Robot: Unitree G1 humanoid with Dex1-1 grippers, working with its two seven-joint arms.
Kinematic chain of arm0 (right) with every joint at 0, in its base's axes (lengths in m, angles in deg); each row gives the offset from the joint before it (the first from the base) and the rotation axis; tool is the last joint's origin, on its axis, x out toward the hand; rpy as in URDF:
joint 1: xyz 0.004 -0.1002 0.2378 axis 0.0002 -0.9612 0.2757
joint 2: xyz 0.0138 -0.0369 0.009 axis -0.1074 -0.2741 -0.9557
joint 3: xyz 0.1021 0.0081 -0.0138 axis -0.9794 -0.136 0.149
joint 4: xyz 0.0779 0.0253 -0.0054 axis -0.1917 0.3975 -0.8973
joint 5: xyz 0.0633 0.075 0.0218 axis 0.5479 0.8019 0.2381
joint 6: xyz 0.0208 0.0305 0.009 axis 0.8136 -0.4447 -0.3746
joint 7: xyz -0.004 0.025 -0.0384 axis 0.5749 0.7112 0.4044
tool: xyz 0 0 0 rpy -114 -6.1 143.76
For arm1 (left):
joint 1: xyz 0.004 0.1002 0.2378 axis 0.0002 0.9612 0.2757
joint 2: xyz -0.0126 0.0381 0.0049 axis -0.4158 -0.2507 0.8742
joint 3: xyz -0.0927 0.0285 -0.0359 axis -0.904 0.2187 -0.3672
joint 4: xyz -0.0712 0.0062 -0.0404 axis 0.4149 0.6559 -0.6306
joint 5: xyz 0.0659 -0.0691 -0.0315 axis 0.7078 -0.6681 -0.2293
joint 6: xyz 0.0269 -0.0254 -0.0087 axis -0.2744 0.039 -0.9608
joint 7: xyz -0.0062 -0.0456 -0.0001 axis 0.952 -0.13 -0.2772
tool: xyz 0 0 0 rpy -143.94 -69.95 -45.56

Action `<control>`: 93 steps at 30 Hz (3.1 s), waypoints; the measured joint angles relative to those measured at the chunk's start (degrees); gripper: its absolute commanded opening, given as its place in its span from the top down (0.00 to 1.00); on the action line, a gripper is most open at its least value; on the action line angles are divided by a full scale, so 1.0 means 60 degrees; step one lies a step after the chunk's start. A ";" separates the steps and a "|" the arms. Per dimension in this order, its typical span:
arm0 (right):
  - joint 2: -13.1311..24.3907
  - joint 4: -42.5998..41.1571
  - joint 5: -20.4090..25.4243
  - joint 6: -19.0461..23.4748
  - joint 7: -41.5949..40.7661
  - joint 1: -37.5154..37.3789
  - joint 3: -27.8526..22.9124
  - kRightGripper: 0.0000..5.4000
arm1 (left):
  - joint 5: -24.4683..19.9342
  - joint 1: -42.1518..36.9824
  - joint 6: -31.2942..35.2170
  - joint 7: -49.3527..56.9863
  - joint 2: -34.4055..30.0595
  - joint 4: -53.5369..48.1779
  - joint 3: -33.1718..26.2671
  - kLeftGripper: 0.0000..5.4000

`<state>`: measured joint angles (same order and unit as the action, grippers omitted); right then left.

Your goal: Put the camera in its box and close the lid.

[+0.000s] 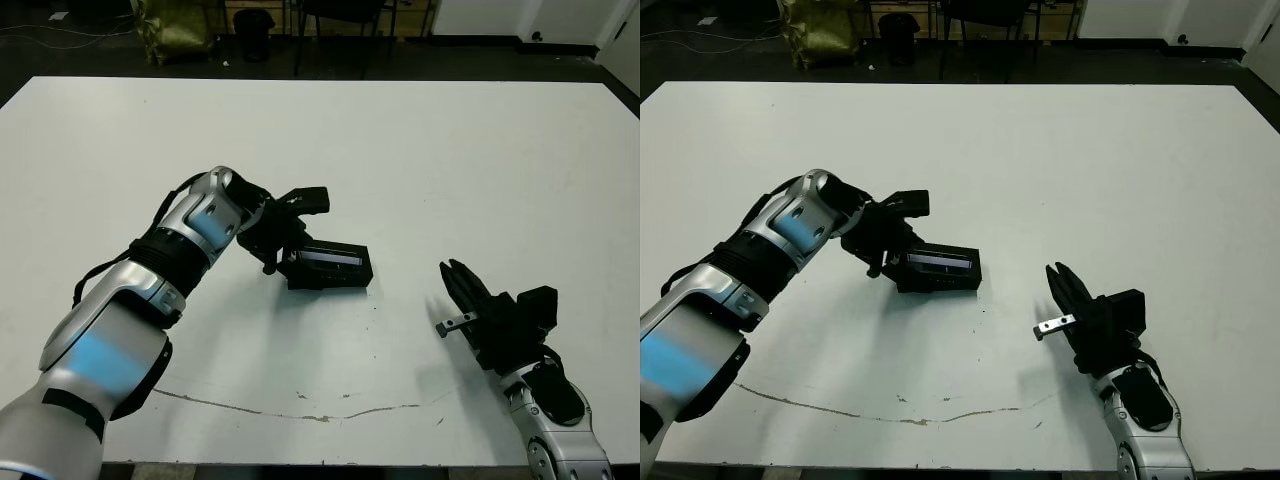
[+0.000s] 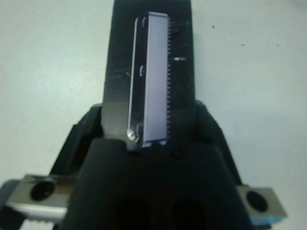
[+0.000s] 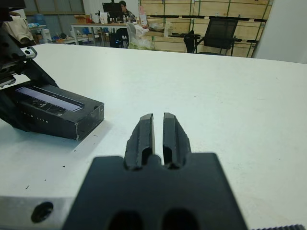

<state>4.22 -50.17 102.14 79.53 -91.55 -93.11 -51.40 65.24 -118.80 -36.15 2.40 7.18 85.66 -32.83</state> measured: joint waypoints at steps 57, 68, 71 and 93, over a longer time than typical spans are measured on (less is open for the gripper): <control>0.0034 -0.0273 -0.0003 0.0344 0.0031 -0.0070 -0.0051 1.00 | 0.1199 -0.0101 -0.4627 -0.0117 -0.2501 0.1012 0.1089 0.00; 0.0025 -0.0177 0.0015 0.0320 -0.0002 -0.0033 -0.0041 1.00 | 0.0761 0.2814 -0.1427 0.5079 -0.3364 -0.1932 -0.2382 0.36; 0.0020 -0.0176 0.0009 0.0320 0.0002 0.0003 -0.0005 1.00 | -0.0127 0.3212 -0.0550 0.6240 -0.2633 -0.3435 -0.3639 0.50; -0.0012 -0.0163 0.0038 0.0234 -0.0004 -0.0030 0.0000 1.00 | -0.2909 0.4080 0.3412 0.8505 0.1592 -0.8540 -0.3047 0.99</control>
<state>4.15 -51.15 102.37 80.93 -91.57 -93.29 -51.40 47.78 -94.32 -15.68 53.42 16.73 34.42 -51.12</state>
